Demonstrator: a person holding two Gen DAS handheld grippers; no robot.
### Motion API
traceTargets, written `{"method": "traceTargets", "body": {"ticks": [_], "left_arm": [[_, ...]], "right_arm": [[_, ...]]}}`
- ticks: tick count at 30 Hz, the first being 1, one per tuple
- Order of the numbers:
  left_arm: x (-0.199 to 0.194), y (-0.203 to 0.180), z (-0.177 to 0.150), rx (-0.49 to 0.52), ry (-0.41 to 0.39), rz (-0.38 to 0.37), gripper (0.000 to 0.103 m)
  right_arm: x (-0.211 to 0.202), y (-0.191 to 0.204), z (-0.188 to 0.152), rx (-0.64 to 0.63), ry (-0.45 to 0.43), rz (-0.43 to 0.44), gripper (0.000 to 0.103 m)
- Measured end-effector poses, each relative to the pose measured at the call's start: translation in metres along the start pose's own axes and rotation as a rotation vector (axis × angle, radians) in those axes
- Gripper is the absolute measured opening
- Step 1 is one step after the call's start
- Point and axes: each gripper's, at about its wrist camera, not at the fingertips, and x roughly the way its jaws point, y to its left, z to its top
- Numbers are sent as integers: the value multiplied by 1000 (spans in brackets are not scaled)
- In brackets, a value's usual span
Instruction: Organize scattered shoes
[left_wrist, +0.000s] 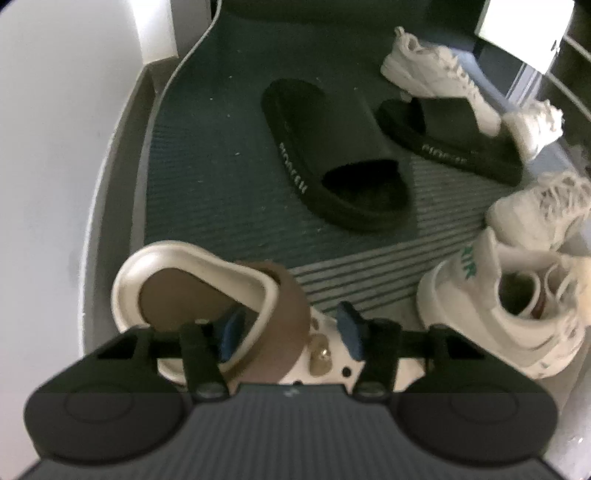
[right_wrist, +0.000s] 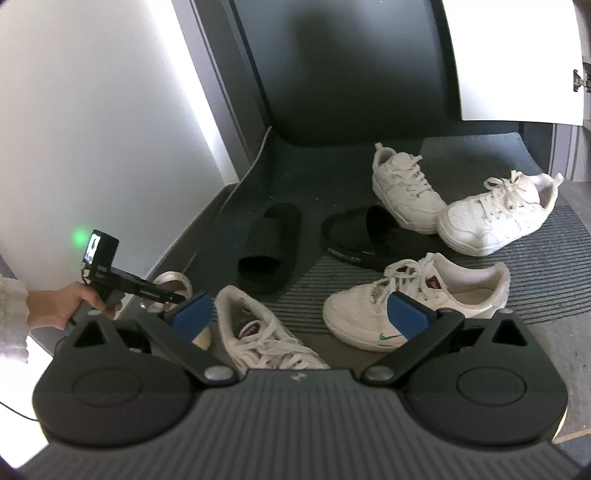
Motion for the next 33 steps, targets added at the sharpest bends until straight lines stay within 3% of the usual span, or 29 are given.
{"method": "traceTargets", "body": {"ticks": [2,6,14,21,29,33], "left_arm": [[-1,5,3,-31,-16,-1,28],[-6,7,13,-61,2,-5,24],[-40,-1,10,-78,-2,-25,20],[-100,-29,-3,-92,-55,-61,17],[-144,-84,-48,-113,-50,-88,17],[-165,-92,-67,-207,-73,-108,17]], "right_arm": [[0,-3,0,18,8,-9,103],[0,-7,-2,46,20,-21,103],[-24,-3,0,34,-28,-48,103],[-53,12,-2,-16,-61,-89,103],[-95,29,-11,-33,-84,-95,103],[-113,33,-18,-55,-92,-97,103]]}}
